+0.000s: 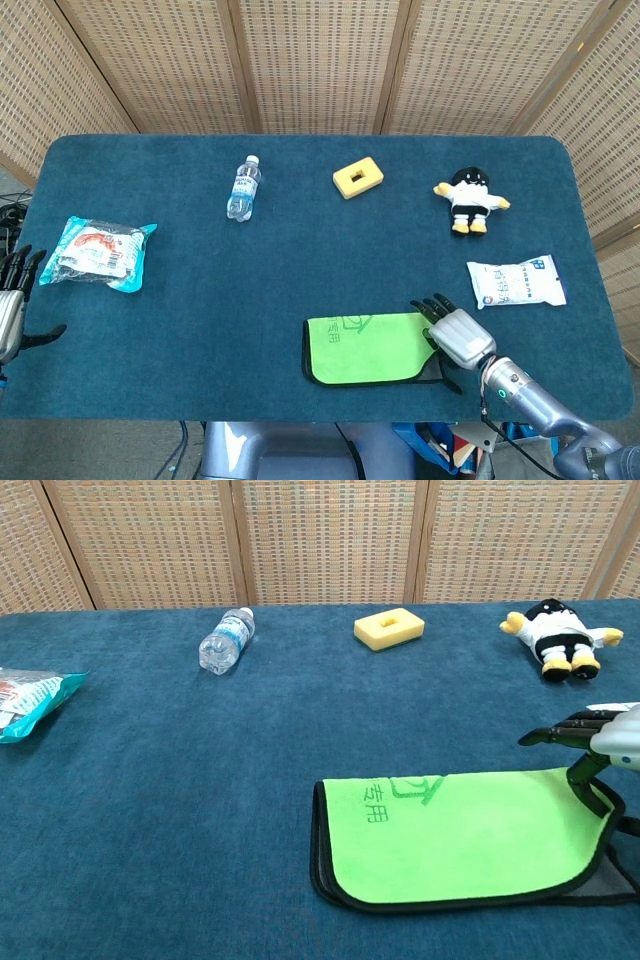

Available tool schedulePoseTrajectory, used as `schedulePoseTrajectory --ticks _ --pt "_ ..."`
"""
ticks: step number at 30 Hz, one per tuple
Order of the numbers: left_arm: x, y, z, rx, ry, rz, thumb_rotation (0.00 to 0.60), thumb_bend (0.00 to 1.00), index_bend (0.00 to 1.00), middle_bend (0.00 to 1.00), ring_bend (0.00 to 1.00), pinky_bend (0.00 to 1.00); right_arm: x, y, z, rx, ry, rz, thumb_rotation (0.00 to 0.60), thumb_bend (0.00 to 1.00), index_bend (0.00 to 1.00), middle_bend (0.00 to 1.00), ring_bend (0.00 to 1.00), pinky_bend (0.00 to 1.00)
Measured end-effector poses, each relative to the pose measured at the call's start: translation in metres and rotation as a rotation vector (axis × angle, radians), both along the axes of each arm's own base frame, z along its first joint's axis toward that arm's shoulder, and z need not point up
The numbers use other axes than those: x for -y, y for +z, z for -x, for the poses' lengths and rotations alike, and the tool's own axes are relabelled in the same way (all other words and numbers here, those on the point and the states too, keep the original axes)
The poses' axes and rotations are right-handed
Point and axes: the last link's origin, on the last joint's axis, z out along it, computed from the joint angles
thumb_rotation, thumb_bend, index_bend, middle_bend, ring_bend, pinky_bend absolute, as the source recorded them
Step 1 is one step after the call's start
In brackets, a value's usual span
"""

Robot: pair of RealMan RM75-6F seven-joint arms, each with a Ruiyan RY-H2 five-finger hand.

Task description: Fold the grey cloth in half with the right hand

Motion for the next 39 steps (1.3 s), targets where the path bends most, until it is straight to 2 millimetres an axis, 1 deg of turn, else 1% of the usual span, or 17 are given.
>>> schedulePoseTrajectory --ticks 1,2,3,4,5,7,14,18,21,26,32,35,39 --pt "0.000 0.000 0.000 -0.001 0.000 0.000 0.600 0.12 0.00 0.00 0.00 0.00 -0.003 0.001 0.003 -0.008 0.006 -0.003 0.600 0.43 0.26 0.00 0.00 0.00" --pt "0.000 0.000 0.000 -0.002 0.000 0.000 0.600 0.12 0.00 0.00 0.00 0.00 -0.004 0.001 0.006 -0.015 0.010 -0.006 0.600 0.32 0.10 0.00 0.00 0.00" --pt "0.000 -0.001 0.000 -0.003 0.000 0.000 0.600 0.12 0.00 0.00 0.00 0.00 -0.006 0.002 0.008 -0.022 0.015 -0.009 0.600 0.24 0.03 0.00 0.00 0.00" --pt "0.000 -0.001 0.000 -0.003 0.000 0.000 0.600 0.12 0.00 0.00 0.00 0.00 -0.008 0.002 0.011 -0.031 0.020 -0.013 0.600 0.14 0.00 0.00 0.00 0.00" --pt "0.000 -0.001 0.000 -0.004 0.000 0.001 0.600 0.12 0.00 0.00 0.00 0.00 -0.010 0.003 0.012 -0.038 0.024 -0.016 0.600 0.07 0.00 0.00 0.00 0.00" --pt "0.000 -0.001 0.000 -0.006 0.001 0.002 0.600 0.12 0.00 0.00 0.00 0.00 -0.013 0.003 0.015 -0.052 0.032 -0.016 0.600 0.01 0.00 0.00 0.00 0.00" --pt "0.001 -0.001 -0.001 -0.004 -0.001 -0.001 0.600 0.12 0.00 0.00 0.00 0.00 -0.023 0.006 0.014 -0.044 0.048 0.013 0.600 0.00 0.00 0.00 0.00 0.00" --pt "0.002 0.000 -0.001 0.001 -0.004 -0.003 0.600 0.12 0.00 0.00 0.00 0.00 -0.027 0.013 0.012 -0.020 0.049 0.046 0.600 0.00 0.00 0.00 0.00 0.00" --pt "0.003 0.001 -0.002 0.008 -0.010 -0.005 0.600 0.12 0.00 0.00 0.00 0.00 -0.029 0.023 0.012 0.000 0.044 0.081 0.600 0.00 0.00 0.00 0.00 0.00" --pt "0.007 0.004 -0.003 0.023 -0.030 -0.013 0.600 0.12 0.00 0.00 0.00 0.00 -0.032 0.047 0.014 0.086 0.017 0.207 0.600 0.00 0.00 0.00 0.00 0.00" --pt "0.017 0.005 -0.004 0.047 -0.064 -0.026 0.600 0.12 0.00 0.00 0.00 0.00 -0.035 0.080 0.027 0.245 -0.062 0.397 0.600 0.00 0.00 0.00 0.00 0.00" --pt "0.025 0.005 -0.003 0.058 -0.073 -0.032 0.600 0.12 0.00 0.00 0.00 0.00 -0.042 0.092 0.034 0.333 -0.116 0.476 0.600 0.00 0.00 0.00 0.00 0.00" --pt "0.036 0.004 0.001 0.068 -0.076 -0.038 0.600 0.12 0.00 0.00 0.00 0.00 -0.057 0.100 0.038 0.423 -0.168 0.552 0.600 0.00 0.00 0.00 0.00 0.00"
